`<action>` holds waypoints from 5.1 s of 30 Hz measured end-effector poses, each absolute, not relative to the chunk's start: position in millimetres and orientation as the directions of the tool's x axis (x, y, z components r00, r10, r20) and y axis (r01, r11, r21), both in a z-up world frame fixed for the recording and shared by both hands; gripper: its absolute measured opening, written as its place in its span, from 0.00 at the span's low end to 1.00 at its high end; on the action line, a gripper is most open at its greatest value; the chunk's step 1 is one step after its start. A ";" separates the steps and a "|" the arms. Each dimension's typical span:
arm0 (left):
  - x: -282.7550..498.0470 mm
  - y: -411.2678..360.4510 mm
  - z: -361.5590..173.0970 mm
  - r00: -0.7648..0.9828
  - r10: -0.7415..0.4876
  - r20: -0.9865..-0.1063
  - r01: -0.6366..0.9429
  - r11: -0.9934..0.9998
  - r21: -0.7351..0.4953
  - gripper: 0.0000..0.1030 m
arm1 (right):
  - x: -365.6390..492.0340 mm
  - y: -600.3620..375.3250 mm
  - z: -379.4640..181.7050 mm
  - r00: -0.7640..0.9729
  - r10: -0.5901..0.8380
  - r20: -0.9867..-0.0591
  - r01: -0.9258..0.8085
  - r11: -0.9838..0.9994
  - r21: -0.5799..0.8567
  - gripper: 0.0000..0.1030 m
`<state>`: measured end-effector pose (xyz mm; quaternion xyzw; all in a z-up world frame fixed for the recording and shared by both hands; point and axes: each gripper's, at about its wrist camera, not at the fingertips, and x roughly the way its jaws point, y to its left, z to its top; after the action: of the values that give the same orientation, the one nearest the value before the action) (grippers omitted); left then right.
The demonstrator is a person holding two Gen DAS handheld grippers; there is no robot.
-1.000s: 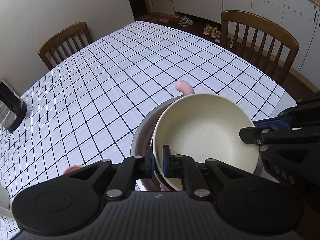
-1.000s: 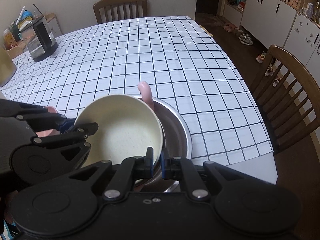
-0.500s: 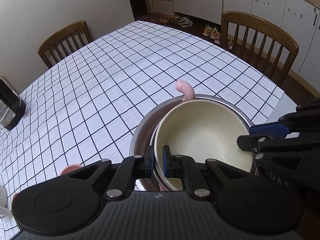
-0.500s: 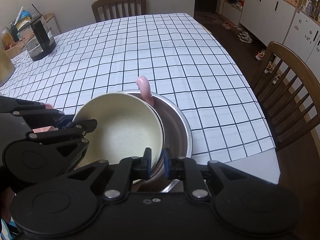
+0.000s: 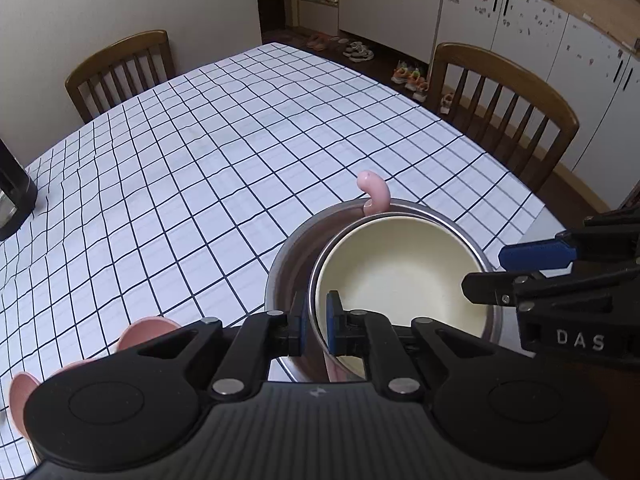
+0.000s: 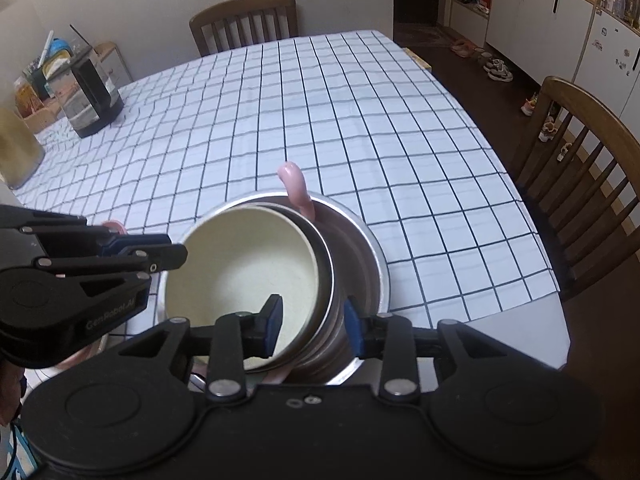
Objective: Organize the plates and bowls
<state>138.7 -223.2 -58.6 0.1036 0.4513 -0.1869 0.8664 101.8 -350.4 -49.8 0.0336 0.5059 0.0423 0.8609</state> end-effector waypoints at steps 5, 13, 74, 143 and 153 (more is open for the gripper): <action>134.8 -213.5 -50.1 0.525 -0.258 -0.811 0.413 0.910 -0.022 0.08 | 96.1 -348.8 -35.7 0.517 0.119 -0.847 -0.052 0.993 0.108 0.46; 122.4 -198.5 -33.3 0.554 -0.297 -0.778 0.407 0.912 -0.058 0.22 | 85.6 -347.8 -16.2 0.562 0.147 -0.814 -0.081 0.989 0.122 0.61; 186.4 -161.5 -106.8 0.460 -0.183 -0.869 0.343 0.939 -0.016 0.83 | 76.2 -395.5 -112.2 0.477 0.133 -0.869 0.183 0.952 0.246 0.58; 135.0 -109.3 -33.6 0.468 -0.284 -0.837 0.239 0.952 -0.190 0.12 | 95.4 -347.3 -50.3 0.475 0.268 -0.838 -0.038 0.958 0.285 0.15; 103.6 -40.8 -12.6 0.540 -0.182 -0.822 0.087 0.983 -0.161 0.13 | 110.0 -284.5 -35.1 0.460 0.376 -0.804 -0.194 0.926 0.323 0.15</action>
<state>103.6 -40.8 -12.6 -0.0502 0.4736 -0.0769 0.8759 110.0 -284.5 -35.1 0.0928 0.4917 0.1679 0.8493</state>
